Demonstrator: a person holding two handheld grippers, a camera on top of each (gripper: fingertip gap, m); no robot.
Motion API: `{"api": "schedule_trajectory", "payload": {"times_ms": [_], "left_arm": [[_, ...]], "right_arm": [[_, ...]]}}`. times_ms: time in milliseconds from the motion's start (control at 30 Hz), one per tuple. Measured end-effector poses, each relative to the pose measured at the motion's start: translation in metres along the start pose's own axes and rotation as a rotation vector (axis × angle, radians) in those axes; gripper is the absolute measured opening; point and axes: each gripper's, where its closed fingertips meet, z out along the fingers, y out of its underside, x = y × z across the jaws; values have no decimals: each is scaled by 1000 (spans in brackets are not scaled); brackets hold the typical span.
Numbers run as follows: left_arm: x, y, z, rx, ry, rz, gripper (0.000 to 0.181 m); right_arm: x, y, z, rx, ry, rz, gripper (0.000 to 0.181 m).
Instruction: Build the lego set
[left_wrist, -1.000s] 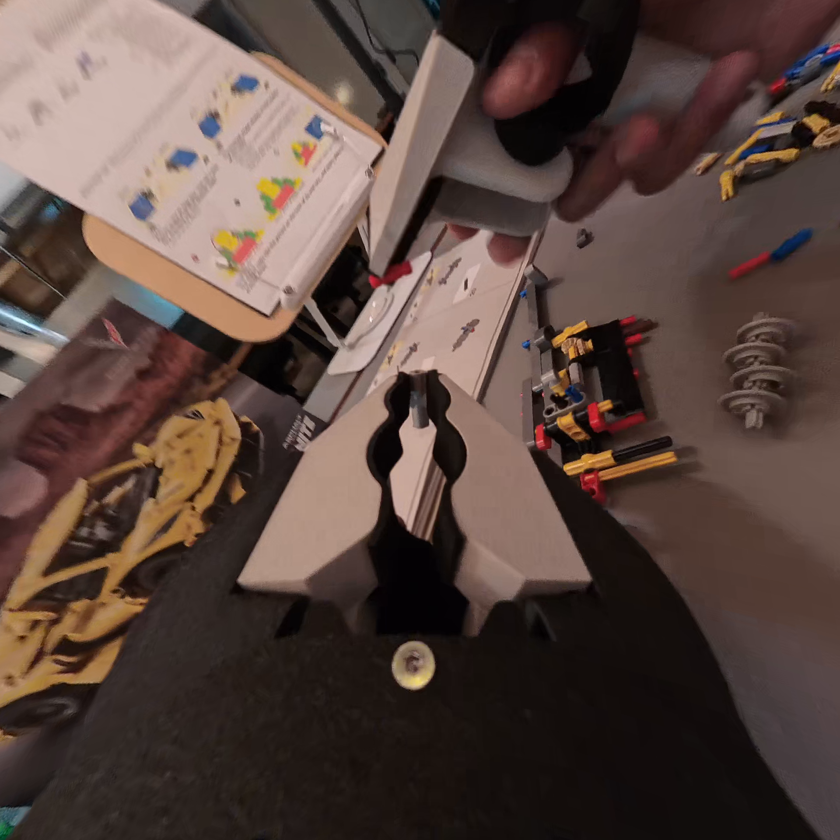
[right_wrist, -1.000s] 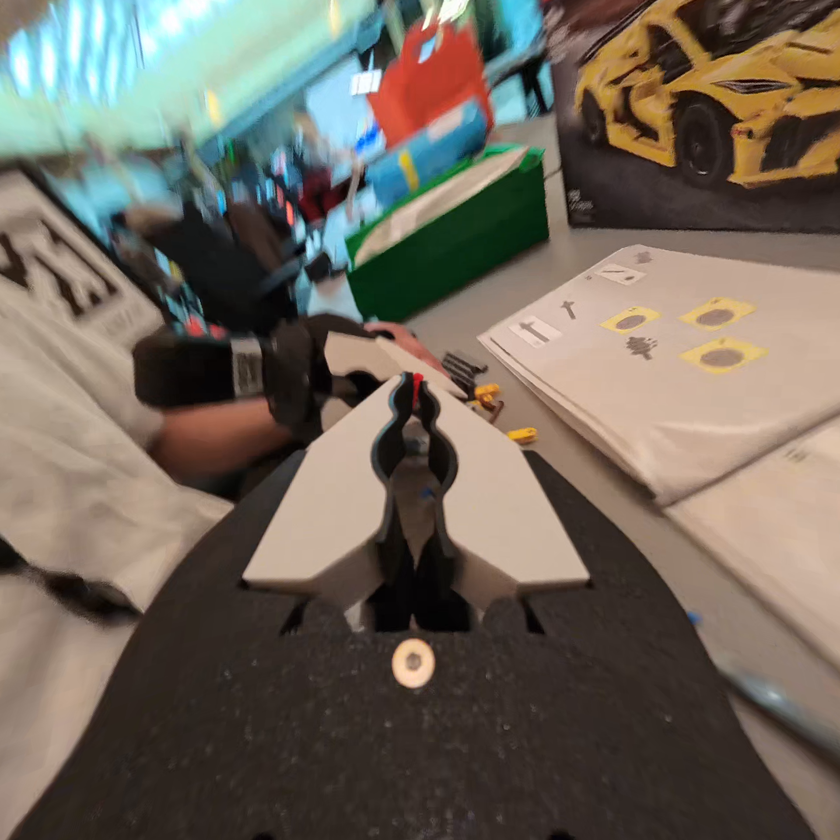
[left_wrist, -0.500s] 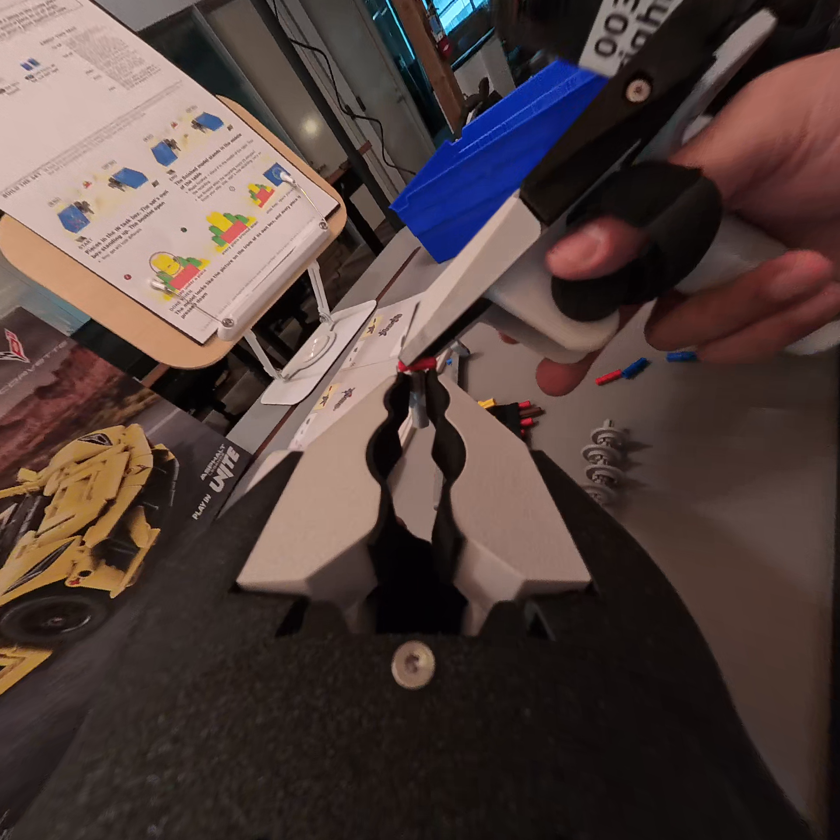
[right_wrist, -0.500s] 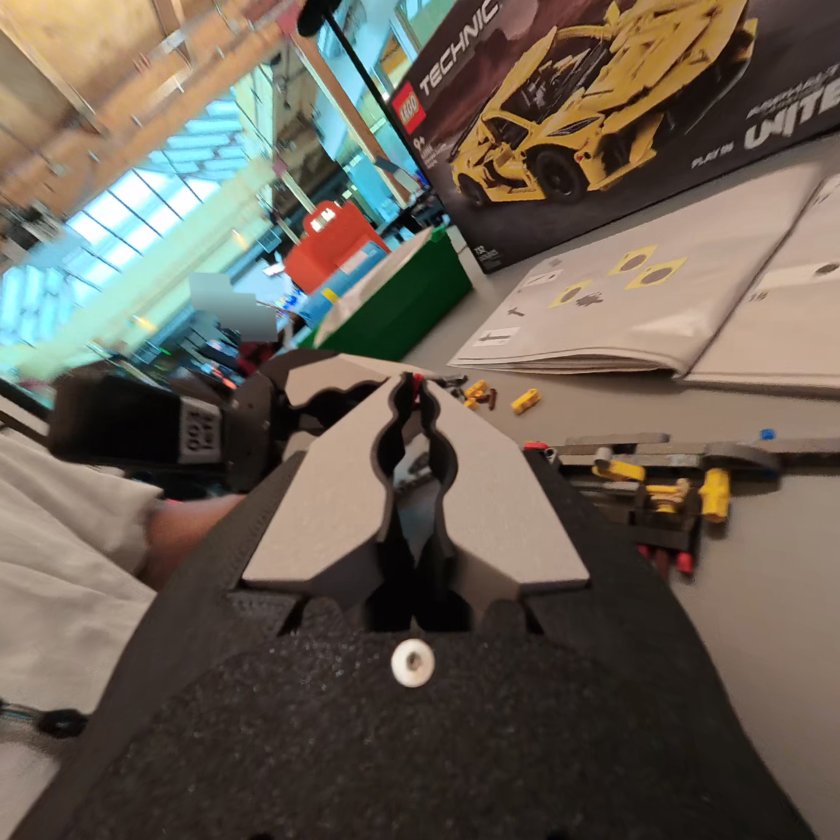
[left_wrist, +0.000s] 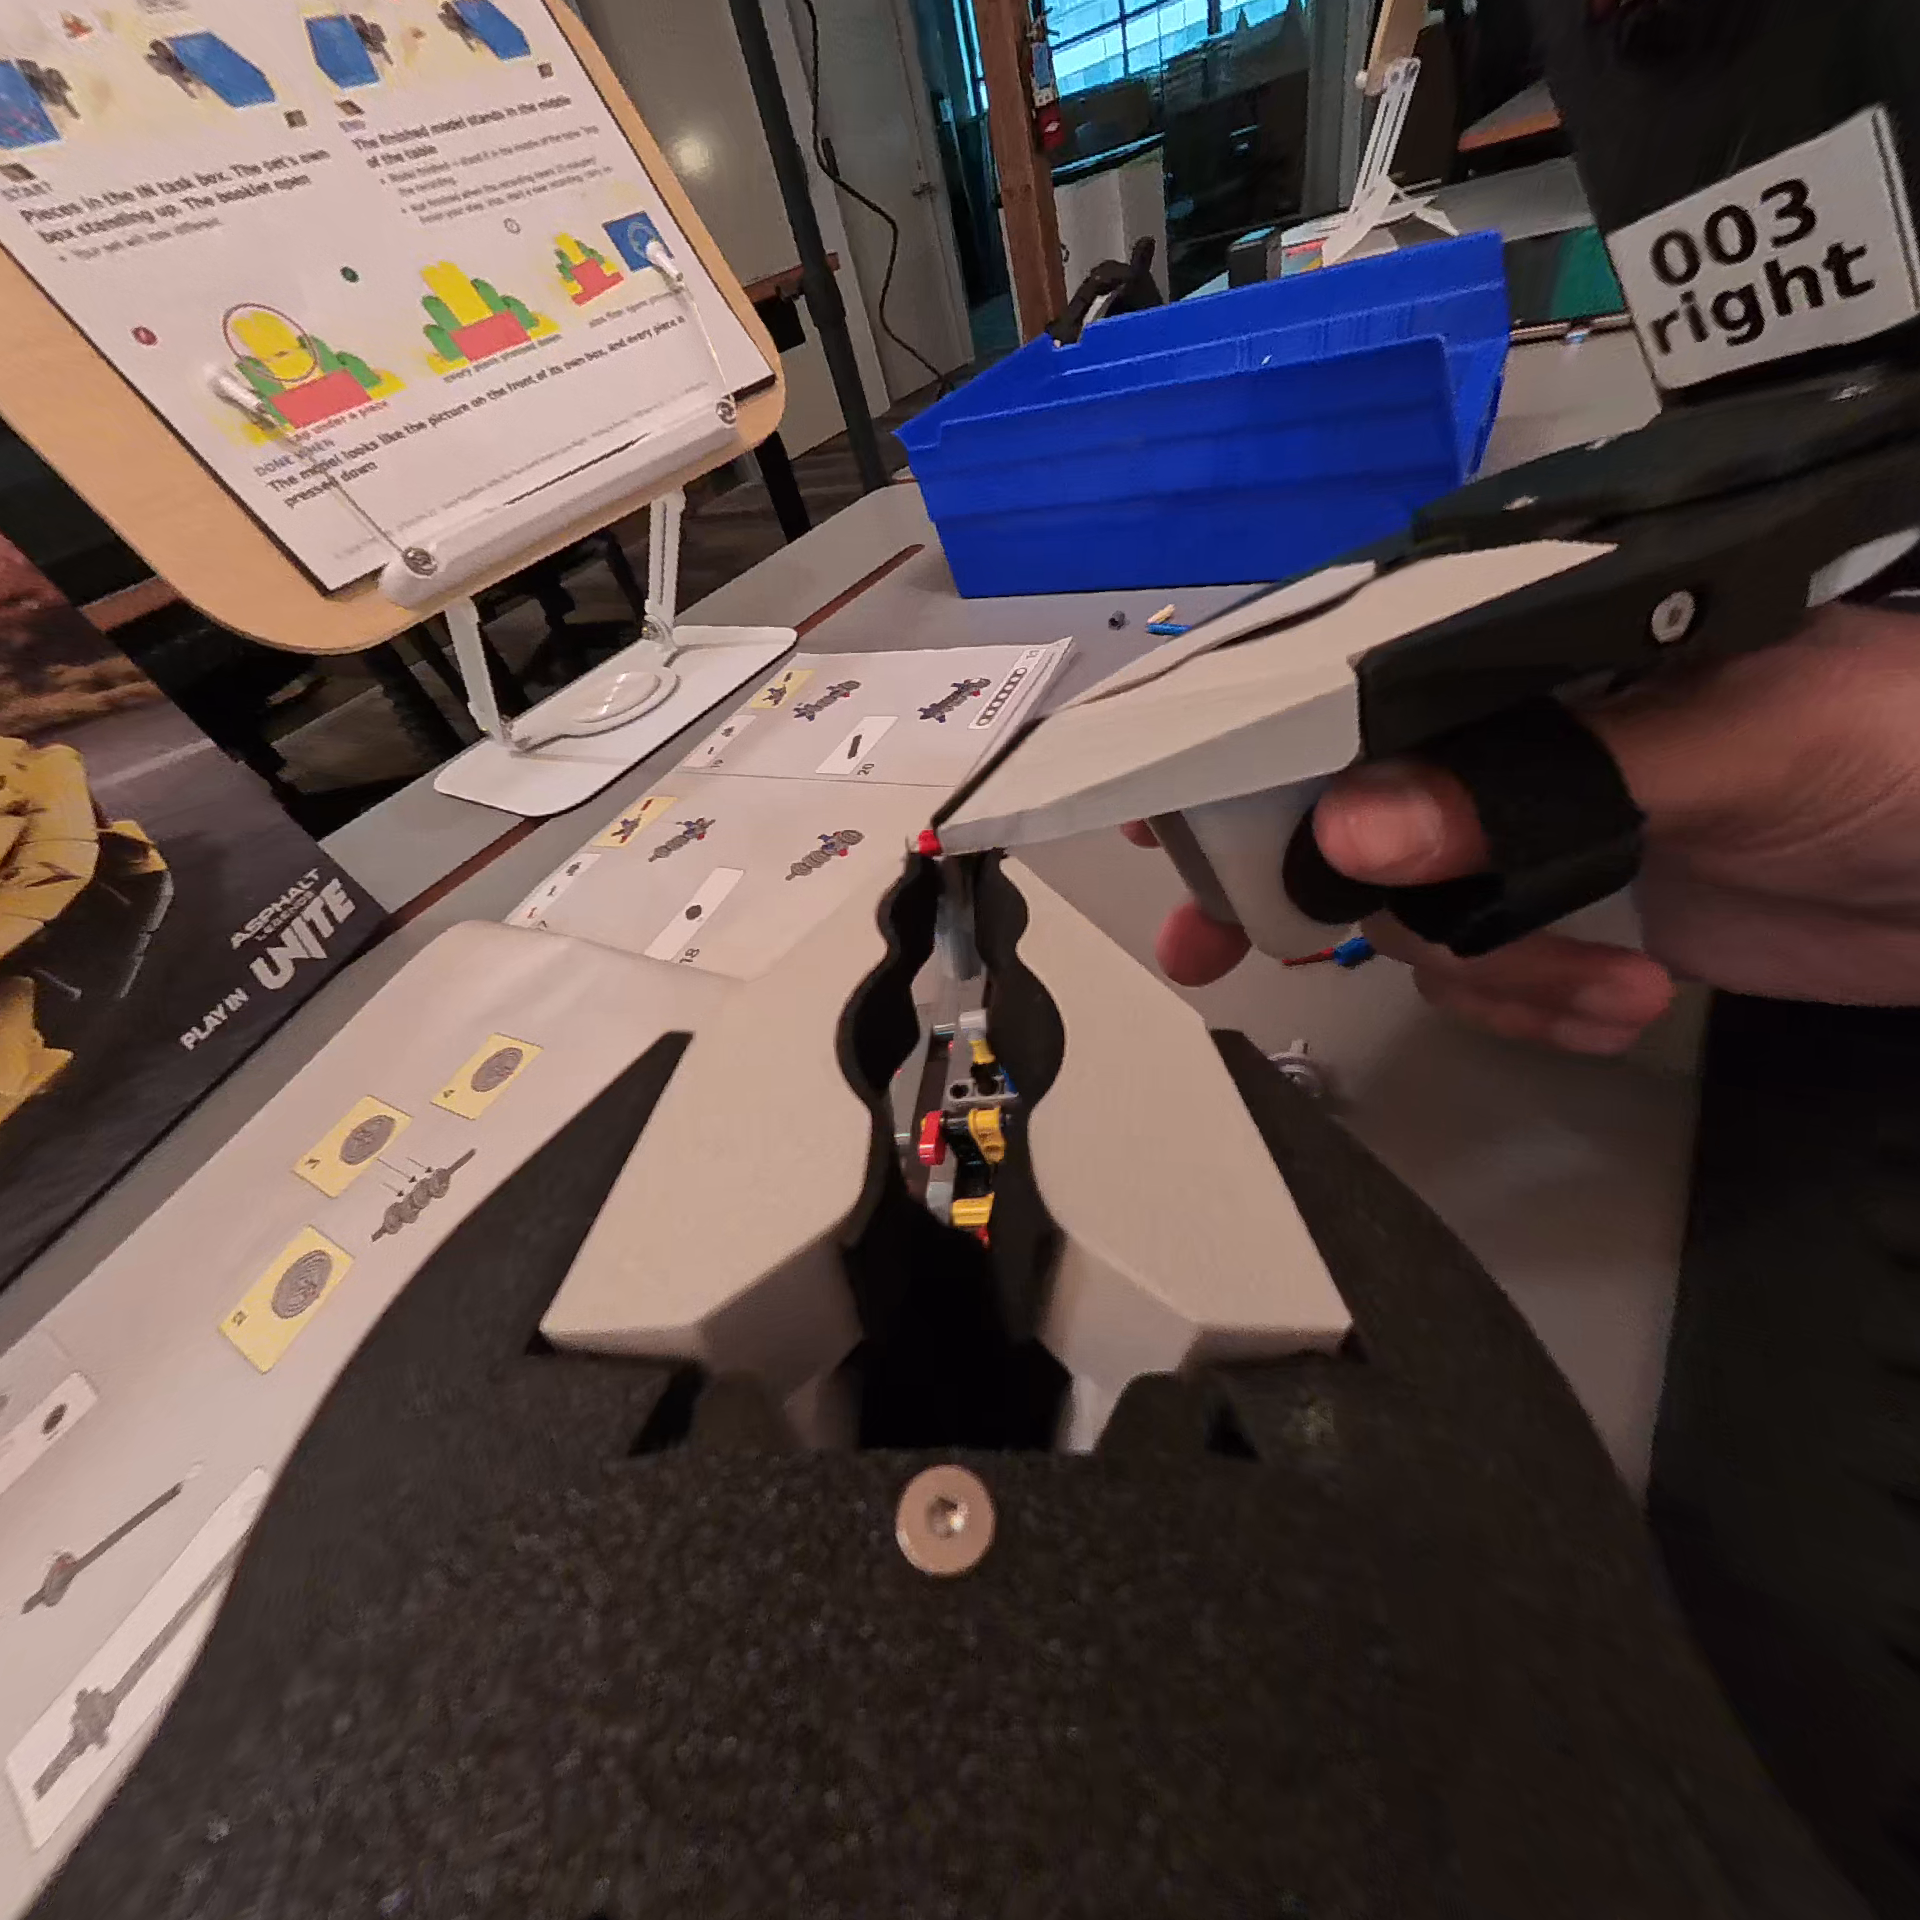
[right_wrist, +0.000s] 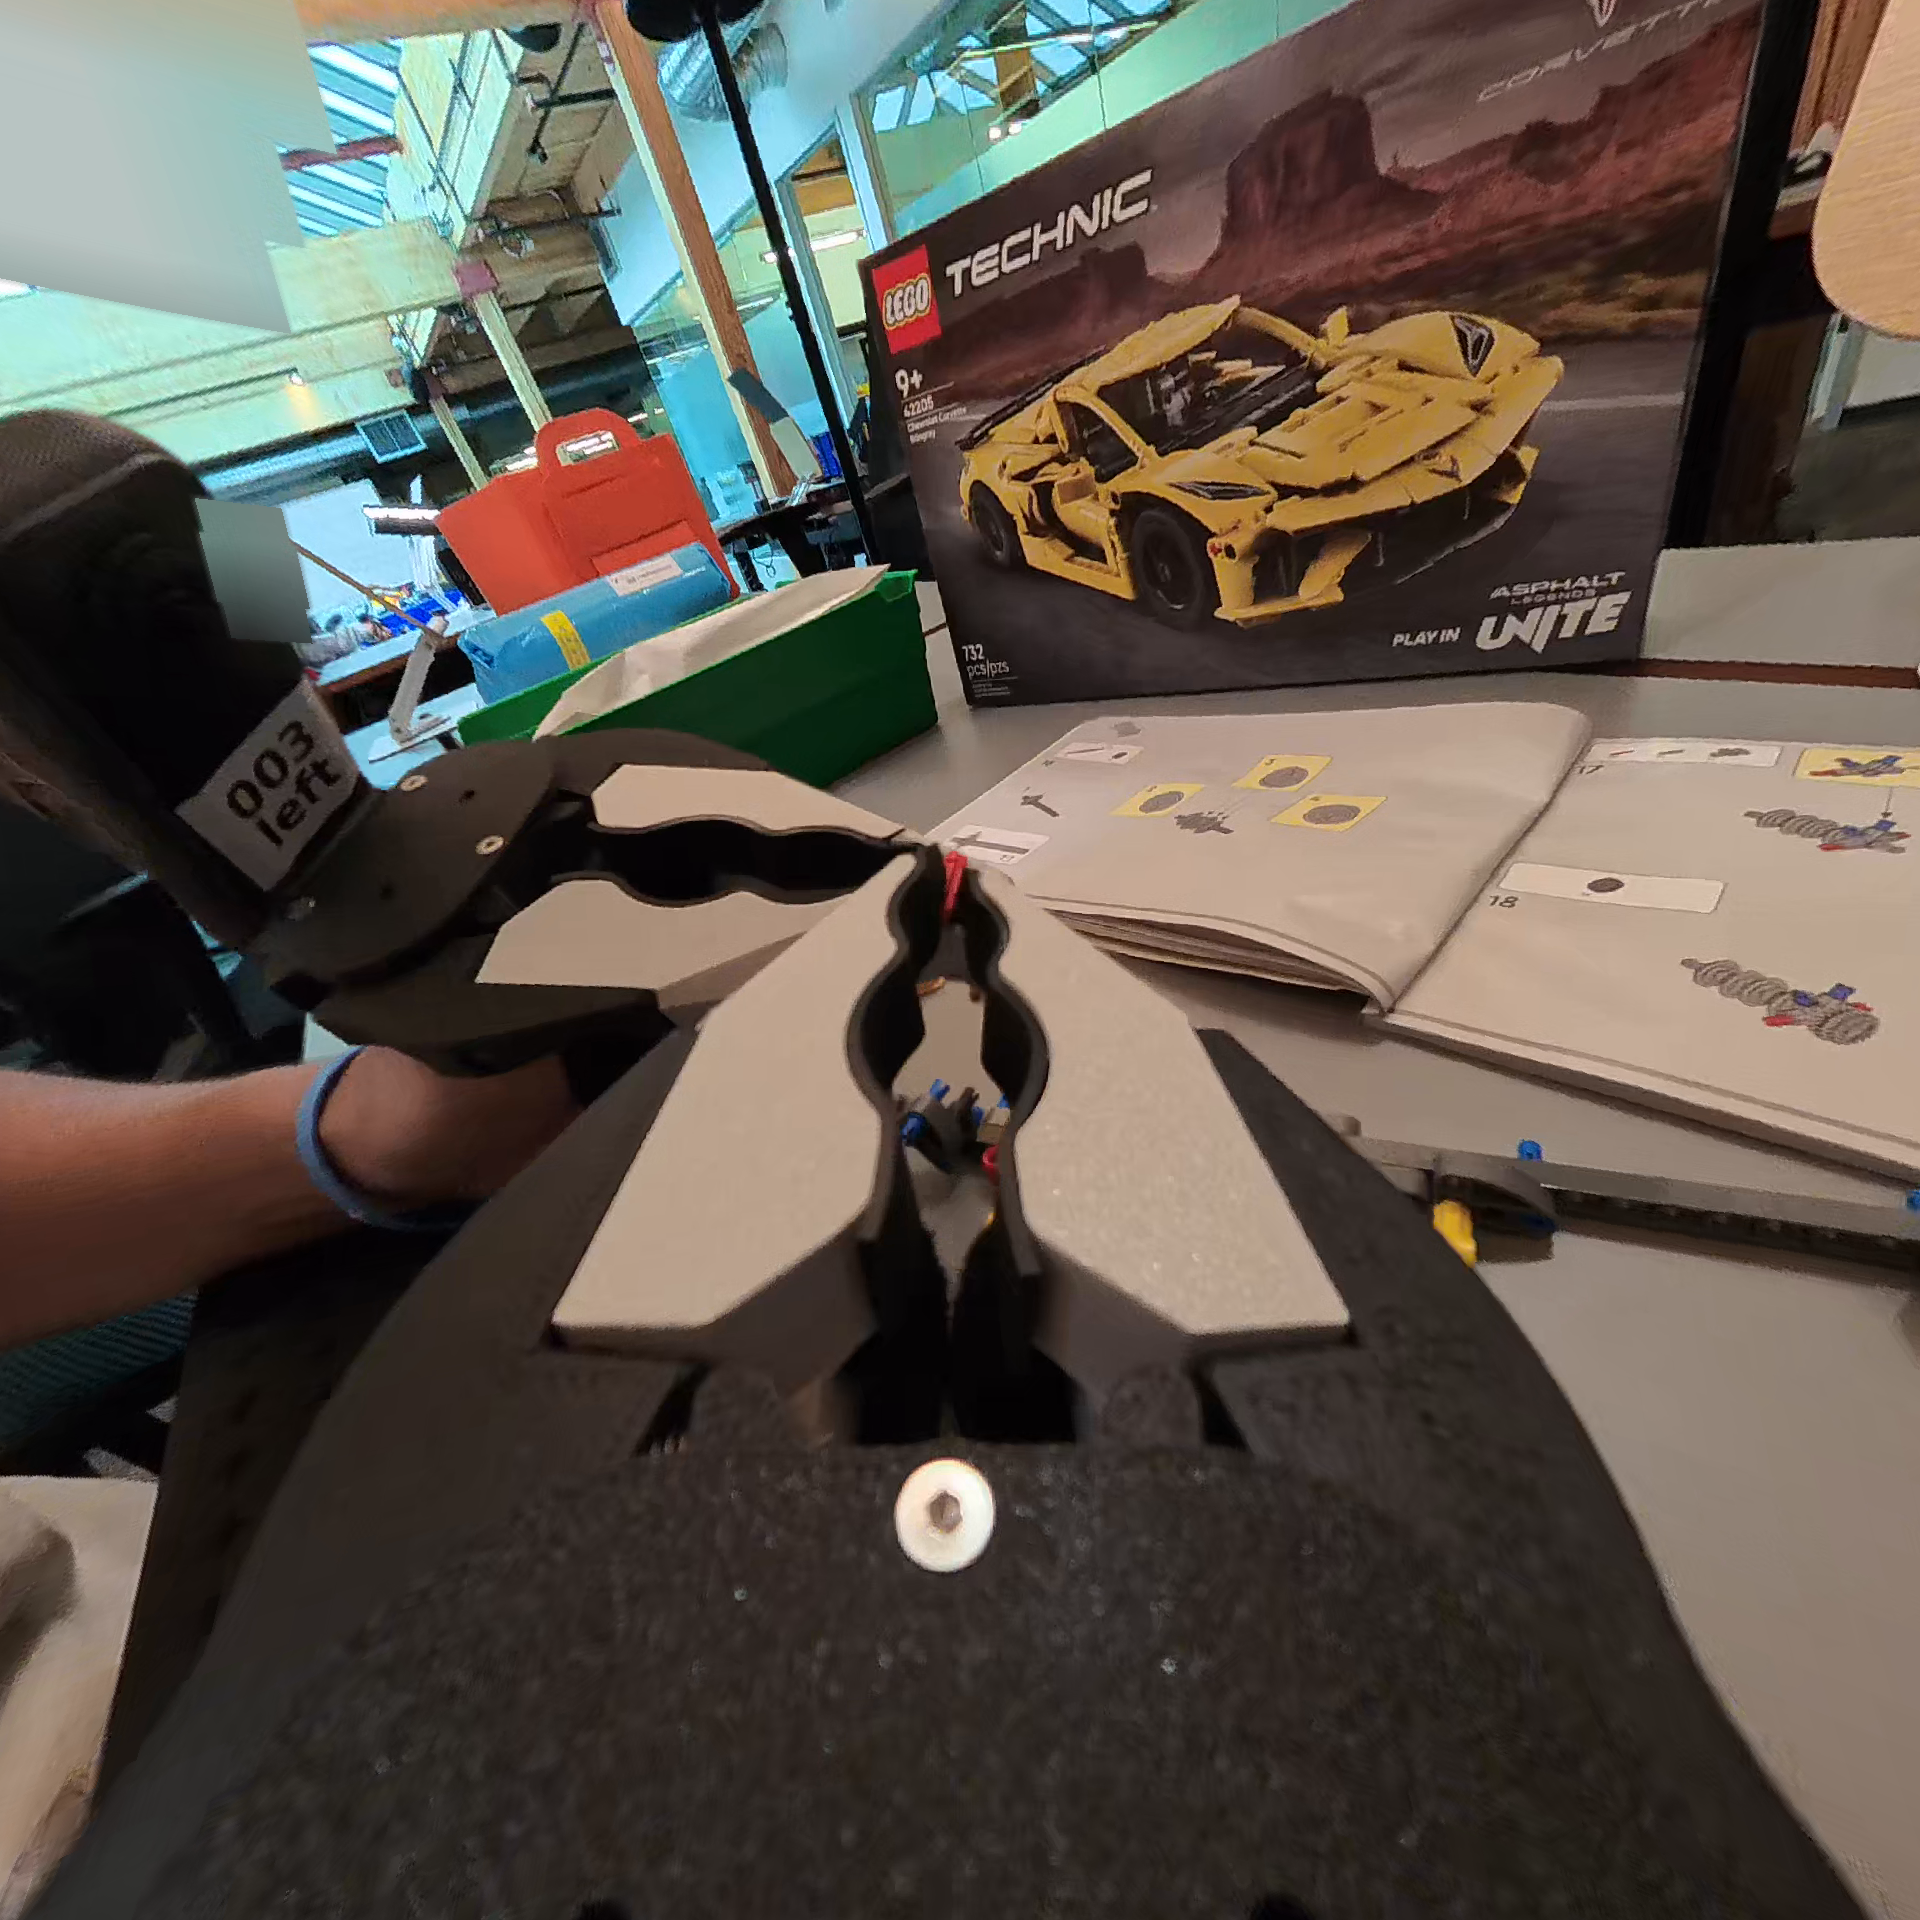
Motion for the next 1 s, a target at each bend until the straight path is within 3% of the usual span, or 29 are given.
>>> {"api": "schedule_trajectory", "payload": {"times_ms": [133,233,500,700,1000], "left_arm": [[-4,0,0,1,-40,65,6],[-7,-3,-1,11,-86,220,6],[6,12,-1,-41,-126,623,6],[10,11,0,-37,-126,683,6],[12,14,2,-46,-118,731,6]], "right_arm": [[0,-1,2,-58,-11,38,2],[2,-7,-1,-100,-38,72,1],[4,10,-15,-412,-73,21,2],[-2,24,-19,-511,-93,-34,2],[1,26,-19,-519,-50,-99,2]]}}
